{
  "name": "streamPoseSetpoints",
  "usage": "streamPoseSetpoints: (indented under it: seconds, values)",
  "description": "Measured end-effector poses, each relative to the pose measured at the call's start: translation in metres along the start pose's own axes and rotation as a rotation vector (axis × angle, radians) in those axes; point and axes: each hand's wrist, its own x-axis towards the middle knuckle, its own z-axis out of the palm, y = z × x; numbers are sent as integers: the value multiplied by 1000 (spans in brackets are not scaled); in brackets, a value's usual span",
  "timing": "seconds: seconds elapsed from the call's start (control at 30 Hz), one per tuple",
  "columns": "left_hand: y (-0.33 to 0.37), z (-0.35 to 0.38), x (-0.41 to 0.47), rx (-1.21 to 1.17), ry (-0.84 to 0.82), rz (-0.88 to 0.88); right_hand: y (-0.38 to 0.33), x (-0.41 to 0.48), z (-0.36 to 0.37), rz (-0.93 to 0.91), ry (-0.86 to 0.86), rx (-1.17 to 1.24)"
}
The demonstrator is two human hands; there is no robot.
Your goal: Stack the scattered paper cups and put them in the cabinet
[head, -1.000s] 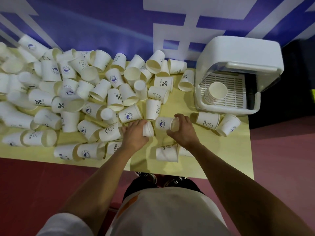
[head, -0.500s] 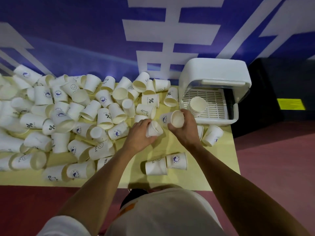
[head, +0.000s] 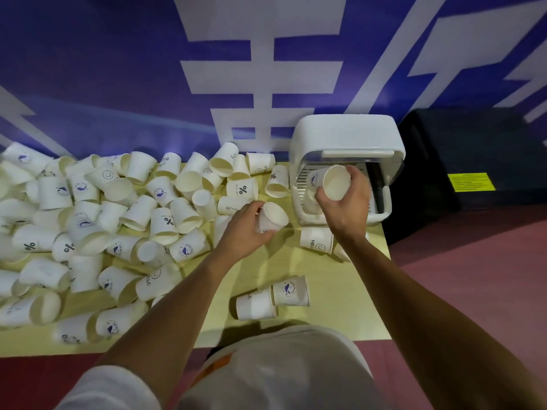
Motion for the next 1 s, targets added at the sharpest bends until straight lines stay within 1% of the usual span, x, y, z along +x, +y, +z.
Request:
streamPoseSetpoints:
  seconds: [0.1,0.4,0.53,0.67,0.9,0.93,1.0]
  values:
    - [6,1,7,-14,-15,0,7,6,-3,-29,9,-78]
    - [16,-5,23,-28,-19,-18,25,21,14,-96,-128,-271]
    - [15,-8,25,-48,-6,-34,33,24,23,-61,-206,-347]
    - [13,-12,25,-76,8,-44,38,25,29,8,-325,-410]
    - [12,-20,27,-125,31,-71,42,32,30,101,-464,-454]
    - [13,-20,27,-131,30,-74,40,31,29,99,-456,-447]
    - [13,-20,26,-143,26,-79,35,28,26,21,-366,-401]
